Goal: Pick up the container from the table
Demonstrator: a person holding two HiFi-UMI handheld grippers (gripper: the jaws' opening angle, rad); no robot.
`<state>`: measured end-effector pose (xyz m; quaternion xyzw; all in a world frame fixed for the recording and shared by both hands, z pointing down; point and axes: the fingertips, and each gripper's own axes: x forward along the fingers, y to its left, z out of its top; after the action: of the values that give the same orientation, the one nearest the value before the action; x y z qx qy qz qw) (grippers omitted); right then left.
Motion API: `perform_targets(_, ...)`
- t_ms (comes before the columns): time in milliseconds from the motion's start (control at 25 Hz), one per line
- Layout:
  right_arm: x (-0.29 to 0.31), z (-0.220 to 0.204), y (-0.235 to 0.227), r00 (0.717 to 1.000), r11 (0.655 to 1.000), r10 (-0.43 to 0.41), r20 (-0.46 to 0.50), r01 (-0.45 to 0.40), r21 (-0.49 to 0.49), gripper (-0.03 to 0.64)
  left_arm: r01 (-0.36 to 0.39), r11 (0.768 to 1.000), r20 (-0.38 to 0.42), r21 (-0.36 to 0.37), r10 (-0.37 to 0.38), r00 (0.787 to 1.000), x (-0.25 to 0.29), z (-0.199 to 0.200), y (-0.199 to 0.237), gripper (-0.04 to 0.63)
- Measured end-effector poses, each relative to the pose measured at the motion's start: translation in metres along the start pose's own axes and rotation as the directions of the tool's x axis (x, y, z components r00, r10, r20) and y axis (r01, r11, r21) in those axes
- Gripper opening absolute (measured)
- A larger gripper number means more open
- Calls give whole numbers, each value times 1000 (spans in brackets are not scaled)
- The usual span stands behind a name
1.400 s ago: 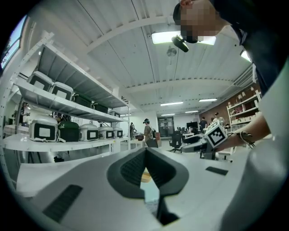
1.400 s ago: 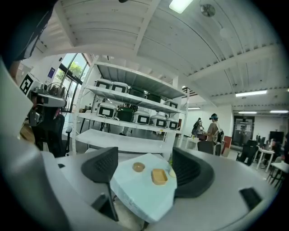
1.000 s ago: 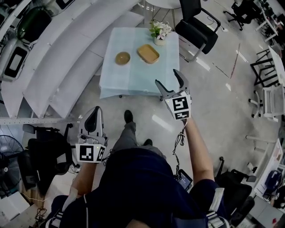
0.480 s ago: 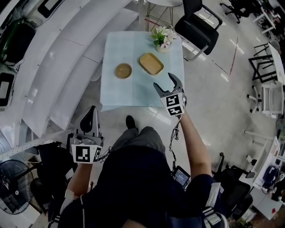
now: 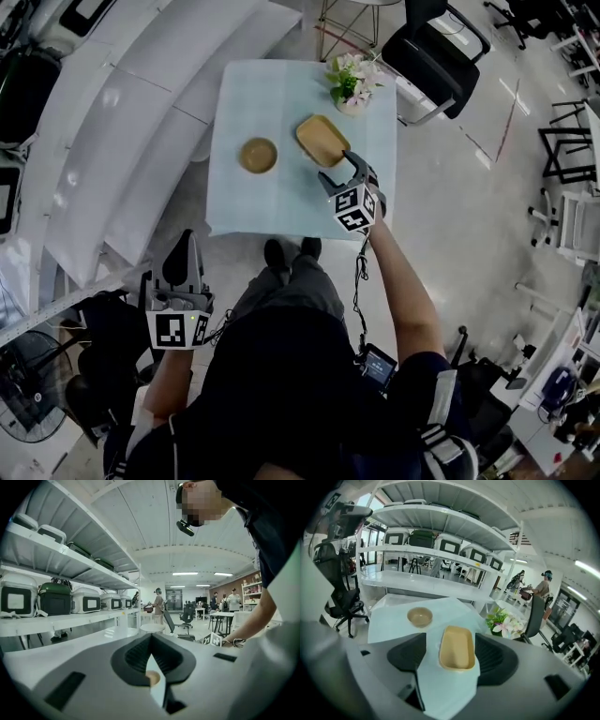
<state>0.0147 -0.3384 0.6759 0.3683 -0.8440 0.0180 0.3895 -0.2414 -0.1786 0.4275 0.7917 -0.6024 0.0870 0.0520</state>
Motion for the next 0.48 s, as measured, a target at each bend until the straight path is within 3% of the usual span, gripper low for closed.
perform_targets(200, 37, -16, -4, 998, 999, 39, -41, -38, 17, 329, -14, 1000, -30, 2, 14, 999, 19, -5, -3, 3)
perform_targets(480, 60, -43, -51, 996, 998, -24, -89, 30, 64, 305, -40, 999, -67, 4, 40, 997, 35, -12, 2, 3)
